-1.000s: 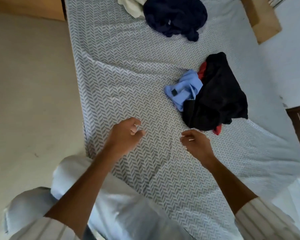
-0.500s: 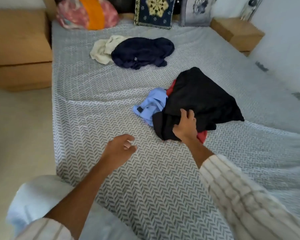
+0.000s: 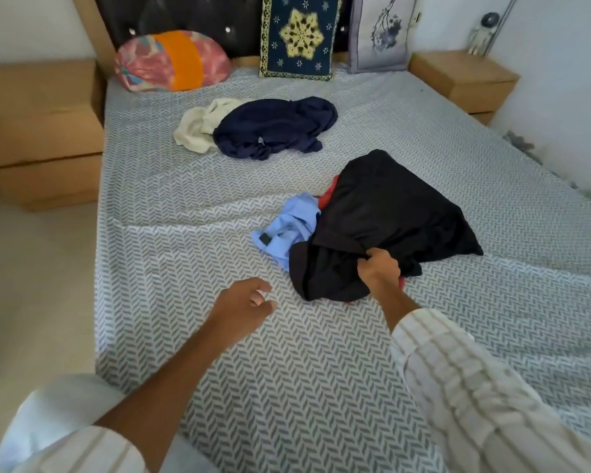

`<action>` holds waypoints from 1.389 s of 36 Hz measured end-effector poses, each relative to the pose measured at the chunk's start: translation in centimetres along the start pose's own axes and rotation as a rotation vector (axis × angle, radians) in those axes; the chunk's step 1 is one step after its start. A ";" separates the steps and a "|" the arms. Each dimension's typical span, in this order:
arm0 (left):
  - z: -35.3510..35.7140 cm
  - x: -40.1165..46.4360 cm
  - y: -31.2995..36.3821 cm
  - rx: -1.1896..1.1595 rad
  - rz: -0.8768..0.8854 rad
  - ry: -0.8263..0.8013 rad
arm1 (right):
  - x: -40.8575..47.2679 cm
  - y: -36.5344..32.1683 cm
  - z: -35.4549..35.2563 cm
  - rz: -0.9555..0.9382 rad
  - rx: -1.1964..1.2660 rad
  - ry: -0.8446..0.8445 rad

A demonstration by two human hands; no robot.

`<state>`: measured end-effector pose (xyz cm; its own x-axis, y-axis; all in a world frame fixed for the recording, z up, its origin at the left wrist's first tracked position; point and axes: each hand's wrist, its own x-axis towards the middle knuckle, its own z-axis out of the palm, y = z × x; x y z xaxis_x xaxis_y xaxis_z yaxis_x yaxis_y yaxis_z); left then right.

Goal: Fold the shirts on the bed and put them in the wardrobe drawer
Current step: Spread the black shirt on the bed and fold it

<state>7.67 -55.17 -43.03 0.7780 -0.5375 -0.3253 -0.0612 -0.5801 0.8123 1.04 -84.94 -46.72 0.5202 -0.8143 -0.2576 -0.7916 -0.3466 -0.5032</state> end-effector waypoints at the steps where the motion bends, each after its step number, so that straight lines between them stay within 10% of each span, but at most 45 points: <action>1: 0.0 0.2 0.1 0.006 0.004 -0.003 | -0.1 -0.4 0.1 -0.031 0.023 0.032; 6: -0.6 1.3 0.9 0.002 0.036 0.024 | -2.7 -4.4 0.9 -0.403 0.128 0.110; 16: -5.2 3.2 4.3 0.112 0.372 0.135 | -10.2 -14.2 -2.0 -0.900 0.183 -0.351; 23: -11.9 1.8 7.4 0.063 0.402 0.366 | -13.5 -20.8 -8.3 -0.888 0.136 -0.652; 29: -20.3 1.0 11.1 -0.098 0.338 0.678 | -12.7 -24.0 -10.8 -0.833 -0.095 -0.232; 34: -24.8 -0.9 14.0 -0.142 0.261 0.751 | -12.3 -26.3 -9.9 -0.611 0.180 -0.277; 41: -28.2 -4.9 16.1 -0.412 0.184 0.688 | -16.1 -31.5 -11.4 -0.325 0.801 -0.593; 50: -34.7 -10.2 21.7 -0.629 0.359 0.538 | -20.9 -40.2 -19.7 -0.640 0.978 -0.239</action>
<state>20.11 -41.06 -5.33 0.9752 -0.1705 0.1408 -0.1261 0.0944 0.9875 15.65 -63.14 -4.88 0.8603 -0.4793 0.1738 0.1591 -0.0715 -0.9847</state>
